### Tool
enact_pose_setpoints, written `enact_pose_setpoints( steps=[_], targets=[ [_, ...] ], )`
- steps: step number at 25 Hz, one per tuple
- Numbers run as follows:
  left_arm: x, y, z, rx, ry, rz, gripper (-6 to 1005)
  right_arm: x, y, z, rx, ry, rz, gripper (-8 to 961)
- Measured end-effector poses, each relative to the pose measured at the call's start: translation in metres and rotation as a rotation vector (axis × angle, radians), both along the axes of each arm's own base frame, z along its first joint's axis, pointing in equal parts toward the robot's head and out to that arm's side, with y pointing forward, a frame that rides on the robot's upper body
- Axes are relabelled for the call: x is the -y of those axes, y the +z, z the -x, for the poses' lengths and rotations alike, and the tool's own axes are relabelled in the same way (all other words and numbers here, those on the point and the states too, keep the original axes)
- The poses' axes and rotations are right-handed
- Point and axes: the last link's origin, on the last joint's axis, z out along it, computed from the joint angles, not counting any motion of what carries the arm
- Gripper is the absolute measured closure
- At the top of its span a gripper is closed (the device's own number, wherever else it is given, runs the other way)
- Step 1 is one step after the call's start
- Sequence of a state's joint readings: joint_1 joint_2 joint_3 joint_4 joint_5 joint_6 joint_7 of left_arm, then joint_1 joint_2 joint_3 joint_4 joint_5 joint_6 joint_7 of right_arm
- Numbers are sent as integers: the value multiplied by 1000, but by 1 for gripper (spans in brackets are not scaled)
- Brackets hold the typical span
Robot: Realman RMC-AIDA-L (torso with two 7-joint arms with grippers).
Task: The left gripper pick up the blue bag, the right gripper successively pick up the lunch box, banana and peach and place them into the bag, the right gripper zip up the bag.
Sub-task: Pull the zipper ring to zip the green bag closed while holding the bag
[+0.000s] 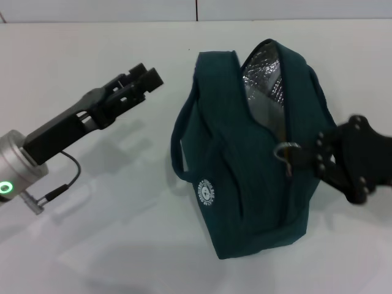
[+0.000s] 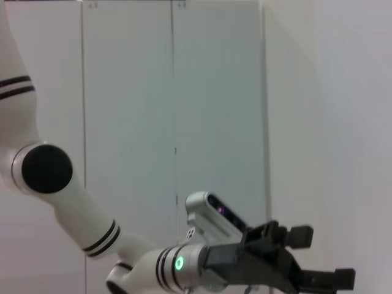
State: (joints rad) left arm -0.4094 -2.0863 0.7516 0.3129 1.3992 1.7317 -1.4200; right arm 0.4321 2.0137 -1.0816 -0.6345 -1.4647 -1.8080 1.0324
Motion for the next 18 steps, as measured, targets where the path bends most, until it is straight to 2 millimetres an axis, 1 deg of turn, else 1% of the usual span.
enact_pose_setpoints(
  steps=[4,8,11,15,17,18],
  targets=[
    [5,5,8,3,24,-31,106,-18,-2,18,1,19,-1,945],
    [10,6,14,2,45,-42,108,-30,-2,26,-8,-4,-30,943],
    [15,8,19,1,63,-61,109,-35,-7,37,-5,22,-16,942],
    [17,12,26,-13,80,-75,111,-38,-18,52,-5,63,23,941],
    [19,15,30,-20,89,-79,111,-43,-25,66,-18,75,29,940],
    [21,17,33,-25,96,-81,111,-43,-25,66,-18,75,29,939]
  ],
)
